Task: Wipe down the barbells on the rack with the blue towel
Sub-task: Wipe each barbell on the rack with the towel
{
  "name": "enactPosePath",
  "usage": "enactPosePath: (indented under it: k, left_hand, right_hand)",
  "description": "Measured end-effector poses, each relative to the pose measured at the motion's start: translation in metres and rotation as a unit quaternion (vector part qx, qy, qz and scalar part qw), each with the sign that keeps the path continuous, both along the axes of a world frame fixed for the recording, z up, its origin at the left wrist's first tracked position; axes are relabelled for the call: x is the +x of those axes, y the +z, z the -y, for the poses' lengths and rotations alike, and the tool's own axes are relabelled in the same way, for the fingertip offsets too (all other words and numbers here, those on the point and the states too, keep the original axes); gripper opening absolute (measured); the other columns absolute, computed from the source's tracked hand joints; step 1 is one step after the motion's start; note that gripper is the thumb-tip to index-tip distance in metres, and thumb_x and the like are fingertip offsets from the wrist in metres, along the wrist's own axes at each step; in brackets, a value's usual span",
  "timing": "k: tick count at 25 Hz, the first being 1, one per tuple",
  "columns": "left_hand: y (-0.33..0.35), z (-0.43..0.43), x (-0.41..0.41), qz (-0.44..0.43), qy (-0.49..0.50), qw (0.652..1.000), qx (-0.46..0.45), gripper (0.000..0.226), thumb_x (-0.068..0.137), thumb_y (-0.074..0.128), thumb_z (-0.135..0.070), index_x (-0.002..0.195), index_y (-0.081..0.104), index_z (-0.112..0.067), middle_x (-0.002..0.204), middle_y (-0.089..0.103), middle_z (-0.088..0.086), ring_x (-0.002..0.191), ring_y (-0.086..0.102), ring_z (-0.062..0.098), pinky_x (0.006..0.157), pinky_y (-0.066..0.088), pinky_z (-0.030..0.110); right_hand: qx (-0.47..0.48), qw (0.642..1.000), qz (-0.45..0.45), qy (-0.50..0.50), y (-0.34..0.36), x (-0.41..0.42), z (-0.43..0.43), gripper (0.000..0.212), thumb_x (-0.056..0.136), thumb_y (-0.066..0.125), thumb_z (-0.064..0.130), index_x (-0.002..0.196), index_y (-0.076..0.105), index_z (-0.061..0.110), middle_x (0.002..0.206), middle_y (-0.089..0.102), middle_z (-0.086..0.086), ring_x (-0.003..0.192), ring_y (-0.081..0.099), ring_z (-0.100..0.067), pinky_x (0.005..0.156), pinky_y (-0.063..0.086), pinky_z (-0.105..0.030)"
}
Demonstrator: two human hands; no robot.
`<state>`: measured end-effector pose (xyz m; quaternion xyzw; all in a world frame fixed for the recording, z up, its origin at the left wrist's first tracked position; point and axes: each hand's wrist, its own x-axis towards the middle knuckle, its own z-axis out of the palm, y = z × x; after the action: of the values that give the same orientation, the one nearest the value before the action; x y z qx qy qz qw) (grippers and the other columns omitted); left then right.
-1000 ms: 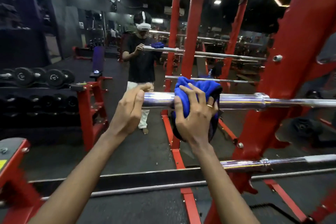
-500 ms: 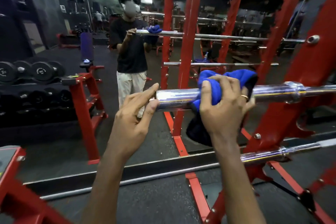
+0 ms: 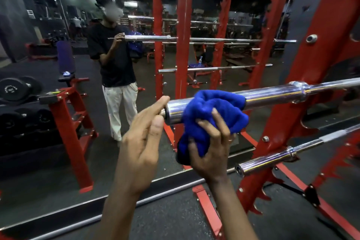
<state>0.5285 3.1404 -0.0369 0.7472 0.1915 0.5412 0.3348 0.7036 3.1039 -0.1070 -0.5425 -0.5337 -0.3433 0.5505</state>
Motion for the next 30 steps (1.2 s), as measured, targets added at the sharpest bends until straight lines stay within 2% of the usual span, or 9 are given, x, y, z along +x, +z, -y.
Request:
enactPosePath:
  k: [4,8,11,17,22,24,26,28,30]
  left_hand:
    - [0.006,-0.003,0.02,-0.204,0.132,0.962,0.124,0.05,0.103,0.033,-0.049,0.15,0.043,-0.037,0.149,0.041,-0.011,0.14,0.036,0.008,0.116,0.027,0.035]
    - [0.026,-0.014,0.033,-0.313,0.214,0.903,0.201,0.057,0.101,0.023,-0.058,0.144,0.05,-0.032,0.132,0.054,-0.003,0.131,0.043,0.018,0.108,0.024,0.037]
    - [0.029,-0.02,0.034,-0.335,0.208,0.892,0.221,0.062,0.098,0.023,-0.063,0.142,0.051,-0.031,0.121,0.058,-0.002,0.12,0.05,0.02,0.102,0.028,0.038]
    - [0.033,-0.024,0.035,-0.33,0.199,0.894,0.229,0.06,0.095,0.029,-0.066,0.135,0.056,-0.031,0.102,0.057,0.001,0.097,0.058,0.023,0.087,0.033,0.037]
    - [0.041,-0.013,0.039,-0.287,0.254,0.893,0.233,0.04,0.102,0.038,-0.05,0.114,0.069,-0.027,0.083,0.061,0.003,0.074,0.061,0.027,0.059,0.034,0.029]
    - [0.052,-0.011,0.045,-0.287,0.263,0.9,0.194,0.044,0.106,0.037,-0.044,0.096,0.073,-0.02,0.074,0.065,0.008,0.073,0.062,0.033,0.061,0.035,0.032]
    - [0.071,-0.022,0.051,-0.346,0.227,0.909,0.048,0.055,0.107,0.035,-0.046,0.082,0.069,-0.01,0.064,0.063,0.009,0.066,0.061,0.034,0.059,0.039,0.034]
    - [0.086,-0.038,0.054,-0.376,0.101,0.911,-0.137,0.055,0.107,0.037,-0.046,0.089,0.068,-0.004,0.067,0.067,0.014,0.061,0.069,0.035,0.057,0.051,0.034]
    - [0.081,-0.052,0.054,-0.332,0.026,0.927,-0.171,0.053,0.107,0.037,-0.047,0.093,0.075,-0.014,0.081,0.071,0.014,0.08,0.072,0.041,0.075,0.053,0.043]
  right_hand:
    - [0.062,0.992,-0.097,-0.043,0.022,0.053,0.009,0.043,0.092,0.057,0.026,0.132,0.055,0.01,0.149,0.048,-0.012,0.143,0.042,-0.023,0.118,0.03,-0.043]
    - [0.067,0.978,-0.154,-0.122,0.069,0.134,0.02,0.035,0.092,0.057,0.027,0.121,0.066,0.008,0.13,0.064,-0.009,0.127,0.057,-0.026,0.111,0.04,-0.052]
    - [0.007,0.966,-0.199,-0.165,0.088,0.154,0.027,0.034,0.09,0.056,0.035,0.116,0.07,0.018,0.129,0.065,-0.001,0.123,0.059,-0.026,0.109,0.04,-0.05]
    - [-0.134,0.989,0.024,-0.052,0.077,0.113,0.04,0.042,0.095,0.056,0.043,0.133,0.061,0.028,0.142,0.056,0.01,0.137,0.05,-0.012,0.113,0.03,-0.041]
    - [-0.139,0.955,-0.166,-0.203,0.099,0.192,0.049,0.051,0.092,0.039,0.061,0.131,0.061,0.034,0.15,0.048,0.006,0.141,0.043,-0.025,0.12,0.019,-0.059]
    - [-0.162,0.942,-0.213,-0.202,0.106,0.19,0.044,0.055,0.089,0.037,0.064,0.129,0.06,0.034,0.154,0.042,0.004,0.142,0.039,-0.032,0.119,0.02,-0.06]
    - [-0.145,0.944,-0.225,-0.192,0.109,0.172,0.039,0.061,0.085,0.036,0.066,0.128,0.062,0.03,0.15,0.047,0.002,0.137,0.043,-0.036,0.116,0.027,-0.058]
    - [-0.124,0.95,-0.227,-0.172,0.107,0.139,0.035,0.058,0.086,0.04,0.064,0.127,0.063,0.03,0.146,0.051,0.002,0.132,0.047,-0.038,0.113,0.032,-0.055]
    - [-0.117,0.962,-0.201,-0.142,0.094,0.089,0.029,0.052,0.088,0.045,0.062,0.127,0.063,0.032,0.145,0.051,0.005,0.127,0.05,-0.035,0.11,0.035,-0.055]
